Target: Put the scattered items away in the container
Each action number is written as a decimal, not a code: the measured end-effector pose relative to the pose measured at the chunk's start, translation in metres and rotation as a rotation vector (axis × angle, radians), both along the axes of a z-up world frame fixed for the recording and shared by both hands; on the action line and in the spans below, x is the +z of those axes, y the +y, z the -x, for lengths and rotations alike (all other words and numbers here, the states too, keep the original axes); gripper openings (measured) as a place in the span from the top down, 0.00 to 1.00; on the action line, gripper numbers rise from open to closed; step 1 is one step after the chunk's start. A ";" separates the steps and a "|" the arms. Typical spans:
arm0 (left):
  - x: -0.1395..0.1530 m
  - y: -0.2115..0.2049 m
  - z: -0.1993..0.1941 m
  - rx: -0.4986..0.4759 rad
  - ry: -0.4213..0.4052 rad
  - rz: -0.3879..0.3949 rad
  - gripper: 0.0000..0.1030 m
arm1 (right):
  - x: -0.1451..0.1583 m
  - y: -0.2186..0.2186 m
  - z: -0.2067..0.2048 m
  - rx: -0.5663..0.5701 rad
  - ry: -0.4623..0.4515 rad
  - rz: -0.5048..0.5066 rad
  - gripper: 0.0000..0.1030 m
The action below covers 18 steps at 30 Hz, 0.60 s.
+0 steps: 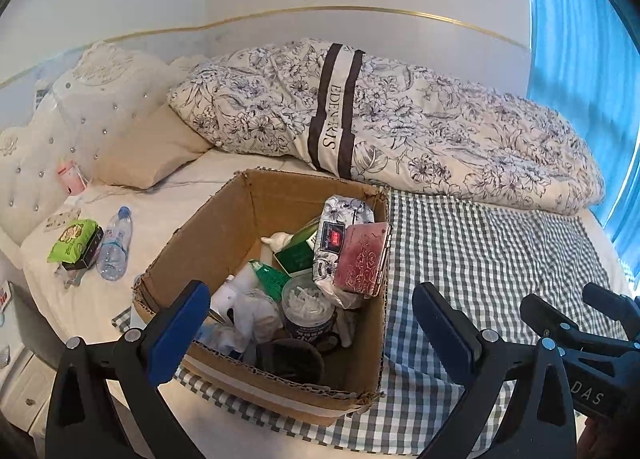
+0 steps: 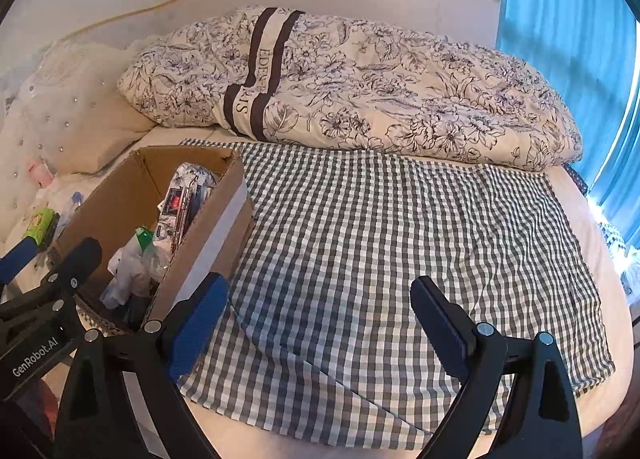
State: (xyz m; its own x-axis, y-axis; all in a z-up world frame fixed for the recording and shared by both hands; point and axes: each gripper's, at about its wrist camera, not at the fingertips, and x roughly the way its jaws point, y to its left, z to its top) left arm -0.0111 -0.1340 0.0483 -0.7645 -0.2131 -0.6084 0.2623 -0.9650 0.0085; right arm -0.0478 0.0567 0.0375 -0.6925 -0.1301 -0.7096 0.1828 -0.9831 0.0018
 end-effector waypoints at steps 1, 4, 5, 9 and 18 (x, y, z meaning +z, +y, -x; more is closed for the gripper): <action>-0.001 0.000 0.001 -0.001 -0.002 0.002 0.00 | -0.001 -0.001 0.001 0.002 -0.007 0.002 0.10; -0.003 -0.001 0.003 0.001 -0.002 -0.001 0.00 | -0.006 -0.006 0.004 0.005 -0.020 -0.005 0.10; -0.004 -0.002 0.005 0.005 -0.005 0.001 0.00 | -0.007 -0.008 0.005 0.007 -0.024 -0.008 0.10; -0.012 -0.006 0.011 0.020 -0.033 0.020 0.00 | -0.011 -0.014 0.009 0.022 -0.039 -0.002 0.10; -0.020 -0.014 0.016 0.025 -0.057 0.014 0.00 | -0.022 -0.025 0.016 0.049 -0.060 -0.006 0.10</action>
State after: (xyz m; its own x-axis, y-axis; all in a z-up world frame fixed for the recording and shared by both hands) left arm -0.0275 -0.1482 0.0286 -0.7232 -0.2407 -0.6473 0.2848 -0.9578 0.0379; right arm -0.0637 0.0315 0.0156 -0.6414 -0.1582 -0.7507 0.2305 -0.9730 0.0081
